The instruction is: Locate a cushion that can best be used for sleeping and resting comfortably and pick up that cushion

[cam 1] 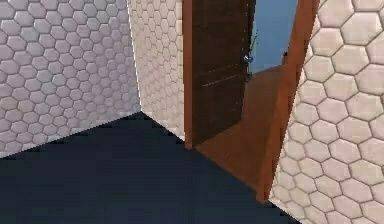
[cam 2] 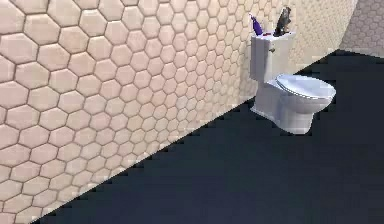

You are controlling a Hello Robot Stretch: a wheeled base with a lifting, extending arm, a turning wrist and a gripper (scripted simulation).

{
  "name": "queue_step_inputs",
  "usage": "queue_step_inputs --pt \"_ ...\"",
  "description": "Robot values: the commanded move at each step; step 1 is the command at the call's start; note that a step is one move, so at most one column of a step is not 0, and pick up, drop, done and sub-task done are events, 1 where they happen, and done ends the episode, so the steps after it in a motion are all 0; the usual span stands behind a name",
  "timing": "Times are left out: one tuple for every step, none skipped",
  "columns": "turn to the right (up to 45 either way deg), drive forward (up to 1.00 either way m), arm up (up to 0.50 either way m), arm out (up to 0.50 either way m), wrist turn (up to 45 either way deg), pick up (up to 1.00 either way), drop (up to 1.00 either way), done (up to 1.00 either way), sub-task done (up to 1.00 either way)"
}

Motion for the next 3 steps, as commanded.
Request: queue_step_inputs --pt "0.0 0.95 0.0 0.0 0.0 0.0 0.0 0.0 0.0" --pt "33.0 0.0 0.0 0.0 0.0 0.0 0.0 0.0 0.0" --pt "0.0 0.7 0.0 0.0 0.0 0.0 0.0 0.0 0.0"
